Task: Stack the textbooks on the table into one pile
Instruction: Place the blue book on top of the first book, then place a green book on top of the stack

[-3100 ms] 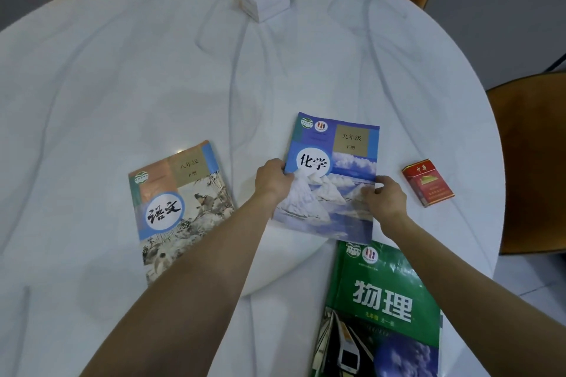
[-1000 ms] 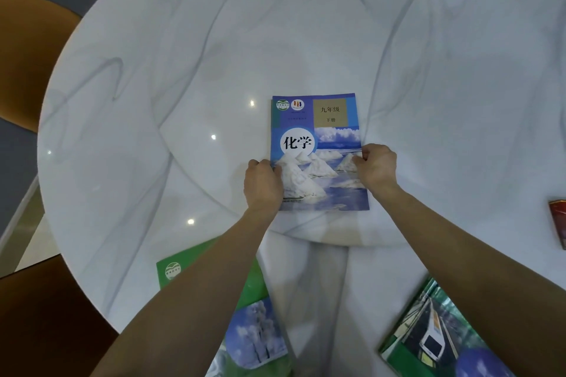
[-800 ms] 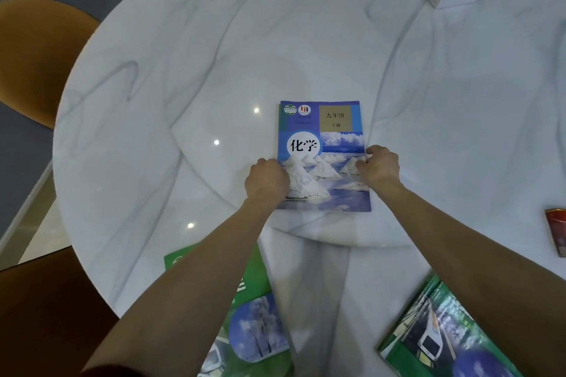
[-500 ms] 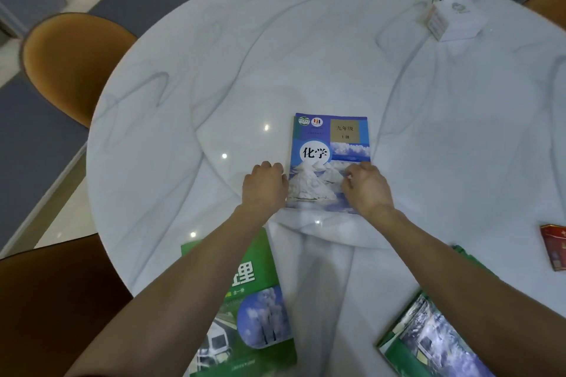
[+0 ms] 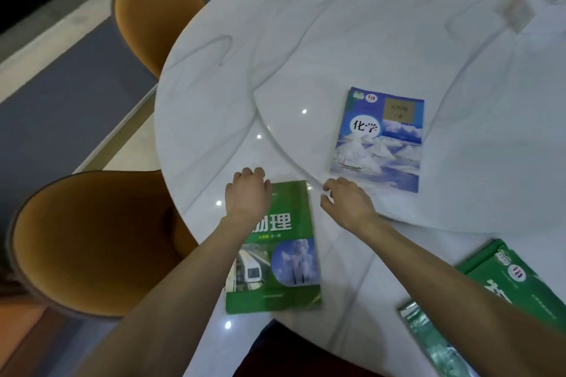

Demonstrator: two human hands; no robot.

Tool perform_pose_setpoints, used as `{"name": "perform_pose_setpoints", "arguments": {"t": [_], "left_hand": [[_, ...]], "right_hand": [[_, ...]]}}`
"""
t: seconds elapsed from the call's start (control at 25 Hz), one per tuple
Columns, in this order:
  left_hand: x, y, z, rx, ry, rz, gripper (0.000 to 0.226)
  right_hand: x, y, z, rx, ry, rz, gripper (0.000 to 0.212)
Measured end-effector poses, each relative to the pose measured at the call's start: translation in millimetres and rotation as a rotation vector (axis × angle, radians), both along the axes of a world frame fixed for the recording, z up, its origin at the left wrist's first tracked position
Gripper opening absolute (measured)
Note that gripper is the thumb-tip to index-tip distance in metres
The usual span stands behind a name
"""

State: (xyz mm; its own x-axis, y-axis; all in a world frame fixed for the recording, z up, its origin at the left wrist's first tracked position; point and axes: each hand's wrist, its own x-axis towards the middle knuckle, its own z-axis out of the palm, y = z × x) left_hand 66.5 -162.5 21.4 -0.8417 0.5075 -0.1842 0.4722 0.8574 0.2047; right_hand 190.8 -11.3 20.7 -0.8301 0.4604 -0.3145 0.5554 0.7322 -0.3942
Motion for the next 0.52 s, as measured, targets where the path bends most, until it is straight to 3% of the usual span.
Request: {"name": "perform_pose_setpoints", "arguments": {"t": [0.2,0.52], "left_hand": [[20,-56,-23,0.048,-0.126,0.176,0.036],[43,-89,-50,0.155,-0.358,0.513,0.048]], "right_hand": [[4,-39,-24,-0.123,-0.088,-0.004,0.035],[4,-70,-62,-0.36,-0.121,-0.382,0.034]]}}
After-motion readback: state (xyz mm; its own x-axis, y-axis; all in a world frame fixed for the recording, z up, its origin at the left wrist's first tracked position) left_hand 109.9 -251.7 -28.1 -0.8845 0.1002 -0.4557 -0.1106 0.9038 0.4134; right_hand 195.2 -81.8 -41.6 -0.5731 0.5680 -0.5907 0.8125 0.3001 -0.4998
